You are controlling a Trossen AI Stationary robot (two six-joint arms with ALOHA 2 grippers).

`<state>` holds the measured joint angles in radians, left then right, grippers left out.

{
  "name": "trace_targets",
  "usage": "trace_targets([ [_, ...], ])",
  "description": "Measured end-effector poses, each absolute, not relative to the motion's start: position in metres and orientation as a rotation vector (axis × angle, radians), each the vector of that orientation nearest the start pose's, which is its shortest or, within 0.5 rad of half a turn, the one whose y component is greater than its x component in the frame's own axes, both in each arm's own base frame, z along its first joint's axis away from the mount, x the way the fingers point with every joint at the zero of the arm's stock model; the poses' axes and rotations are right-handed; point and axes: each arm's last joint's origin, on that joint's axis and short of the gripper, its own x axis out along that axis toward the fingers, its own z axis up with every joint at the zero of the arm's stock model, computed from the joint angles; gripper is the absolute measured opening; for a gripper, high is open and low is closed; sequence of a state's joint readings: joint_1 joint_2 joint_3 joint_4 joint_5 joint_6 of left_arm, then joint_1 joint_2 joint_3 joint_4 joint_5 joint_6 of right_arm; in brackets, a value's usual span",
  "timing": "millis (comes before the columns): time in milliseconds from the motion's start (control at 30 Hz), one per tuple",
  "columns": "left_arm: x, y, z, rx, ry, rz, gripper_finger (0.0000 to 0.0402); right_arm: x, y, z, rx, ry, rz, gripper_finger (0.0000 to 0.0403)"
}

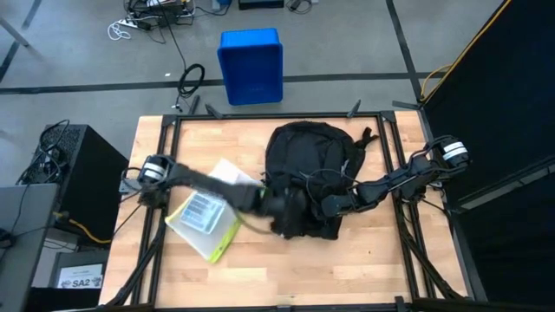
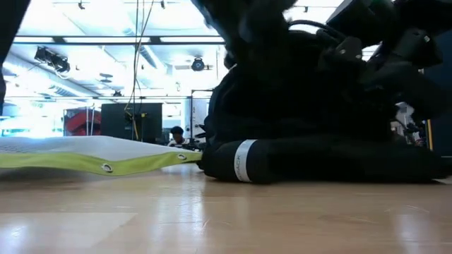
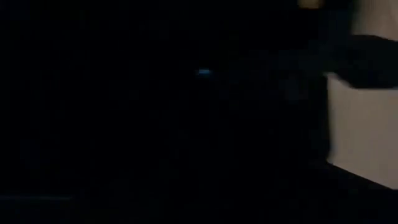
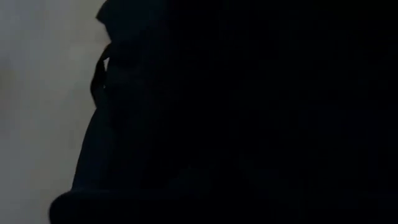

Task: Unpack backpack
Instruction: Remove the blue cellphone from the black backpack

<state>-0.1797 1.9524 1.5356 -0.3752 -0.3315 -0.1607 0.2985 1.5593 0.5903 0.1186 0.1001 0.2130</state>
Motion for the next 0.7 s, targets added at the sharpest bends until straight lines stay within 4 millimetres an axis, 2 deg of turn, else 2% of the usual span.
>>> trace_targets([
  [167, 0.439, -0.024, 0.222, -0.042, 0.791, 0.197, 0.0238, 0.254, 0.086, 0.127, 0.012, 0.859, 0.149, 0.0001],
  [400, 0.445, 0.007, 0.202, -0.198, 0.834, 0.246, 0.0238, 0.253, 0.088, 0.126, 0.006, 0.861, 0.161, 0.0002],
  [533, 0.445, 0.005, 0.202, -0.242, 0.844, 0.181, 0.0238, 0.253, 0.088, 0.126, 0.002, 0.861, 0.154, 0.0001],
  [700, 0.442, -0.023, 0.214, -0.252, 0.823, 0.095, 0.0238, 0.253, 0.088, 0.126, -0.002, 0.860, 0.151, 0.0004],
])
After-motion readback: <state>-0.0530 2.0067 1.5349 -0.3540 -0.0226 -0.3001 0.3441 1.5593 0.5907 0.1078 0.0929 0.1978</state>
